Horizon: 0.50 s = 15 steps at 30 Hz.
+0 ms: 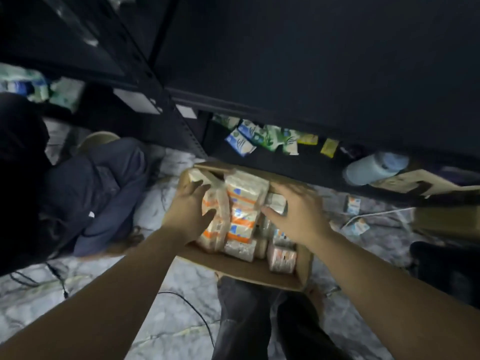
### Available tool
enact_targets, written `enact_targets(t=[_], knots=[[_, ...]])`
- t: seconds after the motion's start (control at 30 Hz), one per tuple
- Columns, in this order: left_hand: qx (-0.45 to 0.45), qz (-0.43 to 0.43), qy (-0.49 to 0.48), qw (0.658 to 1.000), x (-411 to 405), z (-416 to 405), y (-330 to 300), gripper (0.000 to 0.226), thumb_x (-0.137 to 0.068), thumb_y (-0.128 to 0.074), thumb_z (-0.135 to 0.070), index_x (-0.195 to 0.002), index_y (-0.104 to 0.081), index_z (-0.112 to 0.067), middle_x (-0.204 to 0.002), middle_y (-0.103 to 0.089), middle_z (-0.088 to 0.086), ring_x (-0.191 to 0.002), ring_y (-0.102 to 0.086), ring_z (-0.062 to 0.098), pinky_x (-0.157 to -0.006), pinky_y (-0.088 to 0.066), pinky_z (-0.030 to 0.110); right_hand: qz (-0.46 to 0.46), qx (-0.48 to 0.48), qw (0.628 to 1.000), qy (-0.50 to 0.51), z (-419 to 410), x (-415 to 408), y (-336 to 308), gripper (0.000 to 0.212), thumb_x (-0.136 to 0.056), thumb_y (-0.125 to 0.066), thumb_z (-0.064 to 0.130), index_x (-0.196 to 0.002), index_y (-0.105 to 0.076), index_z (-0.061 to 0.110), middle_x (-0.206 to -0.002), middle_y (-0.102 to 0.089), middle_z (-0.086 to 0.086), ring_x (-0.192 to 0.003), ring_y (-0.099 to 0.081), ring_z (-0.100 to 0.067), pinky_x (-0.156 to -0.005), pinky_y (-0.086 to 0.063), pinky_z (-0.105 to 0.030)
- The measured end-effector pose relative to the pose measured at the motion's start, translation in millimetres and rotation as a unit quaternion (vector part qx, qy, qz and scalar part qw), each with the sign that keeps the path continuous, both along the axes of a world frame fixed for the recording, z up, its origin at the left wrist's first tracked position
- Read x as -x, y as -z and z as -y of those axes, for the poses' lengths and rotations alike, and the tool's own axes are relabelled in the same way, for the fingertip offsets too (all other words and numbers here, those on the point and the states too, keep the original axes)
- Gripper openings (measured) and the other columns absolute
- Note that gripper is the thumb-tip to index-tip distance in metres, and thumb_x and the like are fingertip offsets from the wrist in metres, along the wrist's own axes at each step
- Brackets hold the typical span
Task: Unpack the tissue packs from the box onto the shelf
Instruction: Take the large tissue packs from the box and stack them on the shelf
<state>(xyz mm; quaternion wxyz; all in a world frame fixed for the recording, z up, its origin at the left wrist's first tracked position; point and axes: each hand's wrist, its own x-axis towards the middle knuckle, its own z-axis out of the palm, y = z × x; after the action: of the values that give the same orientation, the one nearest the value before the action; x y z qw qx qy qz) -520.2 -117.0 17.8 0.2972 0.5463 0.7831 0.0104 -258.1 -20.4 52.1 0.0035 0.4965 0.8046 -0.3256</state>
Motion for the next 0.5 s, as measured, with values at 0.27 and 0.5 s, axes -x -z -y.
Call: enact_targets(t=[0.27,0.5], knots=[[0.043,-0.048,0.115,0.991,51.1,-32.7,71.2,0.080,-0.086,-0.060,-0.001,-0.158,-0.036,-0.026,-0.163,-0.031,0.004,-0.152,-0.022,0.032,-0.120,-0.027,0.045,0.100,-0.009,0.995,-0.024,-17.9,80.7,97.6,0.088,-0.084,-0.072,0.062,-0.155,-0.039,0.021,-0.144,-0.050,-0.006,-0.132,-0.045,-0.033,-0.101,-0.040,-0.047],[0.021,-0.129,0.188,0.974,58.5,-42.6,50.5,0.063,-0.076,-0.077,-0.038,-0.136,-0.061,-0.031,-0.139,-0.047,0.004,-0.129,-0.041,0.031,-0.107,-0.034,0.047,0.180,-0.027,0.983,-0.031,-16.6,99.2,96.8,0.065,-0.075,-0.084,0.053,-0.126,-0.059,0.020,-0.123,-0.049,-0.006,-0.117,-0.047,-0.029,-0.091,-0.041,-0.043]])
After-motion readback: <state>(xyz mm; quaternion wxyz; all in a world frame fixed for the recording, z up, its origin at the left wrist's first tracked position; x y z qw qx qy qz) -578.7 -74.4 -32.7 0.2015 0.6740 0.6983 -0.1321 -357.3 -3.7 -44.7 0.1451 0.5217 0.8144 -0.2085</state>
